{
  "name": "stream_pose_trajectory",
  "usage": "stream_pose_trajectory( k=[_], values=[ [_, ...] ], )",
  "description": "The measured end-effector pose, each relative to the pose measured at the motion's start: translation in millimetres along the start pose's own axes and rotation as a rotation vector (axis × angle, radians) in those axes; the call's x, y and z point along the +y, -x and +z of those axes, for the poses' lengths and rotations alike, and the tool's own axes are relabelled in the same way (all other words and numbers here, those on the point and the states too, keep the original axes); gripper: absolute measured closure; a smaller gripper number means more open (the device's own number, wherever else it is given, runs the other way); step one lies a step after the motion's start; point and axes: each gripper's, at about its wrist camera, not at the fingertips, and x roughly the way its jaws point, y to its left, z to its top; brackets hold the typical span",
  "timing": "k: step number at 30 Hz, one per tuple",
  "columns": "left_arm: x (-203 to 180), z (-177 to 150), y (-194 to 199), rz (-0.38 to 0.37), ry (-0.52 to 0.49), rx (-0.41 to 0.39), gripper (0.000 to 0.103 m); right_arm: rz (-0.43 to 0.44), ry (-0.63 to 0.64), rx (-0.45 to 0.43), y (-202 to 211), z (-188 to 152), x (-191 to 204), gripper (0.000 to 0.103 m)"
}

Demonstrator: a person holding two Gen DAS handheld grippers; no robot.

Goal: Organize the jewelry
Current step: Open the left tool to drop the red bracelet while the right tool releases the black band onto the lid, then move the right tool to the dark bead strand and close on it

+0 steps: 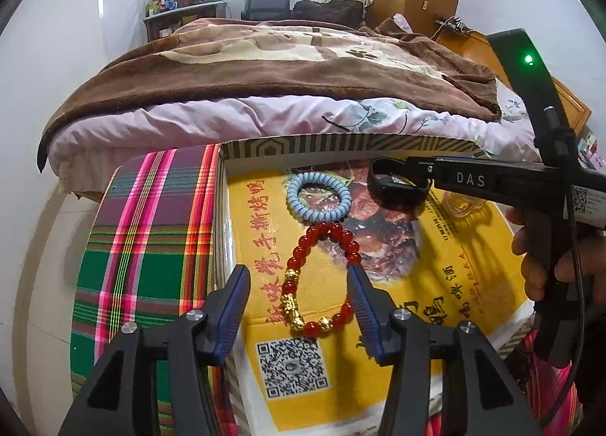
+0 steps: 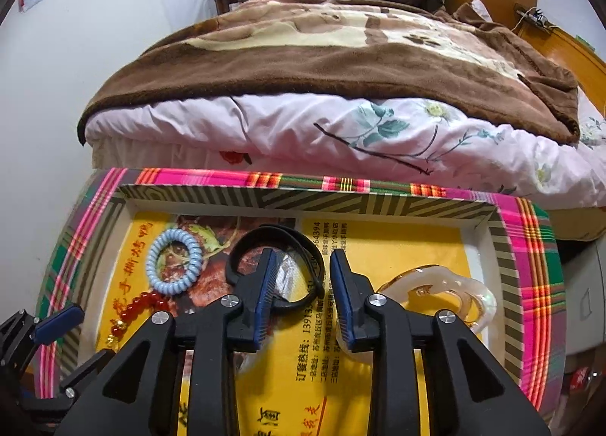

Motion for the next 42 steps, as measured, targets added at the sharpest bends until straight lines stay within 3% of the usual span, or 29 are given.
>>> stream_pose_trajectory(
  k=[11,23,32,37,42],
  values=[
    [-12.6,-15.0,53.7,-0.011,-0.004,-0.073,0.038,0.07,-0.021,-0.086,61.5,-20.8,-3.2,0.072],
    [-12.2,-60.3,105.4,-0.038,0.048,-0.125,0.033,0.119,-0.024,-0.147,124.7,-86.0,-18.5,0.065],
    [0.4,-104.4,115.0,-0.075,0.104,-0.107,0.031,0.098,-0.04,-0.108,131.2,-154.6,-36.8,0.065],
    [3.8,-120.1,117.2,-0.078,0.118,-0.098,0.031,0.094,-0.062,-0.097,129.5,-175.0,-41.9,0.057],
    [3.9,-130.6,119.6,-0.086,0.117,-0.098,0.031,0.061,-0.066,-0.078,123.4,-188.1,-43.7,0.057]
  ],
)
